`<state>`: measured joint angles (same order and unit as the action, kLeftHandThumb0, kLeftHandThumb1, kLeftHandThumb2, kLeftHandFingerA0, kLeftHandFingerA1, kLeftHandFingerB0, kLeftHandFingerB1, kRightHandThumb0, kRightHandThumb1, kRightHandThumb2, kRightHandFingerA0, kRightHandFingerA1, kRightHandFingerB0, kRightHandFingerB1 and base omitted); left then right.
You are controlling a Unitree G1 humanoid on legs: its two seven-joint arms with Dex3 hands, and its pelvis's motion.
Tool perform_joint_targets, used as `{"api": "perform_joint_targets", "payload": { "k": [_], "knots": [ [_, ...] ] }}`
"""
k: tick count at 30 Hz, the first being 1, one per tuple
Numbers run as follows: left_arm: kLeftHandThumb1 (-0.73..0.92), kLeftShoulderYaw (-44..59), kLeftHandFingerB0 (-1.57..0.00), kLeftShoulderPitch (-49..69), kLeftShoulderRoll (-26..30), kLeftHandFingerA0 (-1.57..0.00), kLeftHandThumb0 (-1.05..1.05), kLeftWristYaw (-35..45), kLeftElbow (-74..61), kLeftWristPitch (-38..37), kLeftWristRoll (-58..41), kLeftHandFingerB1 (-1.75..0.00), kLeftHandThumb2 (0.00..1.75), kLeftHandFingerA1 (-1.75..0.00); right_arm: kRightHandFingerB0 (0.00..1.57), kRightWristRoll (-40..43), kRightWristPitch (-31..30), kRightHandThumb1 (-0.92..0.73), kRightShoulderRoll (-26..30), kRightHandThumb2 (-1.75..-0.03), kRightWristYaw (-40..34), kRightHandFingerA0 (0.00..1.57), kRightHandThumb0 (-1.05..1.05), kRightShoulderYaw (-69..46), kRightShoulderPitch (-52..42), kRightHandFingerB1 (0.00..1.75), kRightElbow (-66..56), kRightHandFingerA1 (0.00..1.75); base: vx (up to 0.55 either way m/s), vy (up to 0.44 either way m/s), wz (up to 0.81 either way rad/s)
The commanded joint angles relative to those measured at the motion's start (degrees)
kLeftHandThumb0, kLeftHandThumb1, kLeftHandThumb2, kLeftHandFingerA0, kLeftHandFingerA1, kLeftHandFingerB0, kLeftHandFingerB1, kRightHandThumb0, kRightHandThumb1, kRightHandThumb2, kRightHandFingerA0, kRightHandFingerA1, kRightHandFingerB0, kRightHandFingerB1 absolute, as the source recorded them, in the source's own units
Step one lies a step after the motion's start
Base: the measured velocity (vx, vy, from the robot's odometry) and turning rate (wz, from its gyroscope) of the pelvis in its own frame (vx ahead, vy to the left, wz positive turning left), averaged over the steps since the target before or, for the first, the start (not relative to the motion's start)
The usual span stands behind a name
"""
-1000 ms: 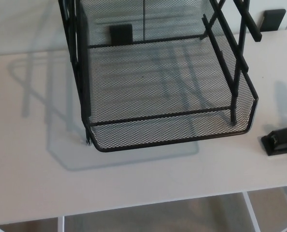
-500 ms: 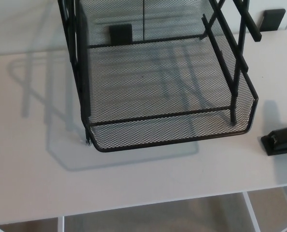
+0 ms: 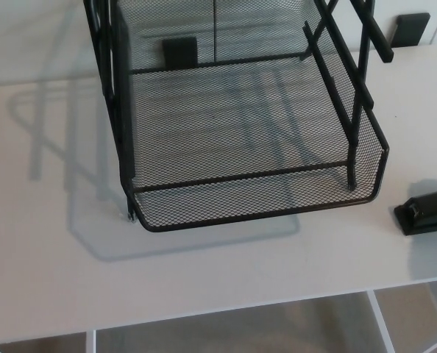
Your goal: The robot walks towards a desk on which a file tray is kept in the middle and a stapler is kept to its right. The robot lifts the stapler using its right hand and places it on the file tray.
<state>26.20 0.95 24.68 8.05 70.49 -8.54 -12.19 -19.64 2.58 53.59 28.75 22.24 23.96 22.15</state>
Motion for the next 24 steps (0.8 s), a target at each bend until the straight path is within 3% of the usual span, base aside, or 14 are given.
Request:
{"api": "perform_joint_targets", "payload": {
  "k": [1, 3, 4, 7, 8, 10, 11, 18, 19, 20, 21, 22, 24],
  "knots": [
    [0.53, -0.1, -0.08, 0.5, 0.4, -0.58, -1.05, 0.6, 0.2, -0.7, -0.2, -0.80, 1.36, -1.30, 0.00, -6.2, 2.4, -0.35, -1.8, -0.78, -1.6, 0.01, -0.59, 1.4, 0.3, 0.28, 0.8, 0.26, 0.00, 0.000, 0.00],
    [0.54, -0.1, -0.08, 0.5, 0.3, -0.60, -1.05, 0.3, 0.3, -0.5, -0.3, -0.80, 1.37, -1.31, 0.00, -7.5, 2.3, -0.35, -2.4, -0.77, -2.0, 0.01, -0.59, 1.8, 0.7, 0.28, 1.1, 0.25, 0.00, 0.000, 0.00],
    [0.54, 0.0, -0.10, 0.5, 0.2, -0.70, -1.05, 0.3, 0.3, -0.5, -0.4, -0.81, 1.36, -1.38, 0.00, -7.6, 2.4, -0.35, -2.5, -0.76, -2.2, 0.01, -0.58, 1.6, 0.6, 0.28, 0.9, 0.27, 0.00, 0.000, 0.00],
    [0.54, -0.1, -0.13, 0.9, 0.2, -0.66, -1.05, 0.5, -0.3, -0.8, -0.3, -0.85, 1.37, -1.35, 0.01, -8.2, 4.1, -0.34, -2.7, -0.77, -3.1, 0.01, -0.55, 0.8, 0.3, 0.32, 0.8, 0.32, 0.00, 0.000, 0.00],
    [0.55, -0.1, -0.14, 1.0, 0.1, -0.72, -1.05, 0.4, -0.3, -0.8, -0.3, -0.85, 1.37, -1.39, 0.03, -8.8, 3.9, -0.34, -2.8, -0.77, -3.1, 0.01, -0.57, 1.0, 0.4, 0.32, 0.7, 0.30, 0.00, 0.000, 0.00],
    [0.55, -0.2, -0.14, 1.0, -0.1, -0.72, -1.05, 0.3, -0.3, -0.9, -0.3, -0.85, 1.37, -1.39, 0.03, -9.2, 4.1, -0.34, -2.8, -0.77, -2.9, 0.01, -0.57, 0.7, 0.3, 0.32, 0.8, 0.30, 0.00, 0.000, 0.00],
    [0.55, 0.2, -0.07, 0.8, -0.1, -0.68, -1.05, 0.4, 0.1, -0.5, -0.7, -0.79, 1.38, -1.37, 0.10, -9.7, 4.6, -0.50, -3.2, -0.57, -3.1, 0.02, -0.52, 1.0, 0.6, 0.26, 1.5, 0.34, 0.00, 0.000, 0.00],
    [0.56, -0.4, -0.05, 0.7, 0.0, -0.69, -1.05, 0.2, 0.4, -0.6, -0.2, -0.77, 1.39, -1.37, 0.10, -10.7, 5.7, -0.50, -3.9, -0.57, -3.5, 0.03, -0.50, 0.2, 0.5, 0.26, 2.8, 0.33, 0.00, 0.000, 0.00],
    [0.61, -0.5, -0.07, 0.8, 0.0, -0.61, -1.05, 0.1, 0.3, -0.5, -0.2, -0.77, 1.41, -1.30, 0.09, -11.6, 5.8, -0.52, -4.0, -0.58, -3.4, 0.04, -0.51, 0.6, 0.6, 0.25, 3.0, 0.31, 0.00, 0.000, 0.00],
    [0.64, -0.6, -0.09, 0.7, -0.1, -0.68, -1.05, -0.3, 0.4, -0.4, 0.0, -0.77, 1.44, -1.35, 0.00, -15.0, 6.4, -0.46, -4.0, -0.96, -5.7, 0.02, -0.30, 2.7, -0.2, 0.49, 4.5, 0.53, 0.00, 0.000, 0.00],
    [0.64, -0.7, -0.09, 0.7, -0.2, -0.68, -1.05, -0.4, 0.5, -0.3, 0.0, -0.77, 1.44, -1.35, 0.00, -16.1, 6.7, -0.46, -4.0, -0.96, -6.8, 0.02, -0.30, 3.3, -0.6, 0.49, 5.1, 0.53, 0.00, 0.000, 0.00],
    [0.62, -0.6, -0.08, 0.7, -0.2, -0.64, -1.05, -0.3, 0.5, -0.3, -0.2, -0.78, 1.43, -1.33, 0.19, -16.6, 7.0, -0.56, -4.1, -0.58, -7.7, 0.12, -0.44, 3.6, -0.5, 0.29, 5.7, 0.39, 0.00, 0.000, 0.00],
    [0.64, -0.5, -0.08, 0.7, -0.2, -0.61, -1.05, -0.1, 0.6, -0.1, -0.3, -0.77, 1.44, -1.31, 0.20, -17.6, 7.8, -0.56, -4.4, -0.58, -9.5, 0.14, -0.43, 4.1, -0.5, 0.29, 6.9, 0.40, 0.00, 0.000, 0.00]
  ]
}}
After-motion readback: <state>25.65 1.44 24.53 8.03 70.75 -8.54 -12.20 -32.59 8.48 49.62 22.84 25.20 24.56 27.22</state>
